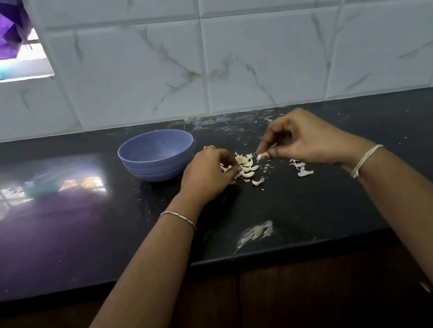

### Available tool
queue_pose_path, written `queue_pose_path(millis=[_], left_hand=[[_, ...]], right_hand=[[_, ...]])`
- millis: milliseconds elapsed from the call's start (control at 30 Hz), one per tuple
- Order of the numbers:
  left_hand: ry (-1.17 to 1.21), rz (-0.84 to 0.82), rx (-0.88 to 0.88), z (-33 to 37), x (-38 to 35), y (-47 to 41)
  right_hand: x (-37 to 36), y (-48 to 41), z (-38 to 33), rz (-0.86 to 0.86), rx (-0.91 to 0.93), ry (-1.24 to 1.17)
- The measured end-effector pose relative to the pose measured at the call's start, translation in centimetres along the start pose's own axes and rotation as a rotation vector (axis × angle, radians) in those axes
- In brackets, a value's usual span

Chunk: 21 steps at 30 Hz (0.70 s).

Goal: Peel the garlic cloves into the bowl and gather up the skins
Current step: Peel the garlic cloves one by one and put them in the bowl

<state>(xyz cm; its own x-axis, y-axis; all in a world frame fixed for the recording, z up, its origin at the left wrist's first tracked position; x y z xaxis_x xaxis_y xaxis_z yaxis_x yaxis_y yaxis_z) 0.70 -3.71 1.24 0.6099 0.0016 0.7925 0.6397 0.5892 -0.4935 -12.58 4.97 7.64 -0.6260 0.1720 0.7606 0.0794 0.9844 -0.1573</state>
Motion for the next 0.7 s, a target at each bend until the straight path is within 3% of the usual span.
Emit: queue_pose_path(millis=[67, 233, 367, 533, 700], left_hand=[[0.008, 0.021, 0.003, -0.1, 0.2, 0.0], [0.022, 0.031, 0.022, -0.4, 0.1, 0.1], [0.019, 0.065, 0.010, -0.2, 0.3, -0.1], [0.039, 0.081, 0.018, -0.5, 0.4, -0.1], [0.032, 0.101, 0.013, -0.4, 0.6, -0.1]], right_hand=[[-0.2, 0.0, -0.5, -0.012, 0.006, -0.042], [-5.7, 0.2, 1.1, -0.190, -0.046, 0.279], [-2.5, -0.4, -0.6, -0.050, 0.017, 0.121], [-5.8, 0.5, 1.2, -0.142, -0.017, 0.255], [-3.3, 0.2, 0.4, 0.006, 0.037, 0.054]])
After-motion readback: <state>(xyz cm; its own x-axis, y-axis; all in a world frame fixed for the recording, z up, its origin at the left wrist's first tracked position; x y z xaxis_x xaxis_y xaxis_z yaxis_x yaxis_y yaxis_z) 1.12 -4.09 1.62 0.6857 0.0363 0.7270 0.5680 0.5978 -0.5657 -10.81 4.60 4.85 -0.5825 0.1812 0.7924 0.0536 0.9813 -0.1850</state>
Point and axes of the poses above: each hand's wrist, its own y-axis away from the middle knuckle, its own x-axis out of the back of the hand, z = x × y, the point moved 8 cm from there along -y, towards the middle knuckle, and after that the axes turned 14 degrees about -x, right-handed, at the moved point
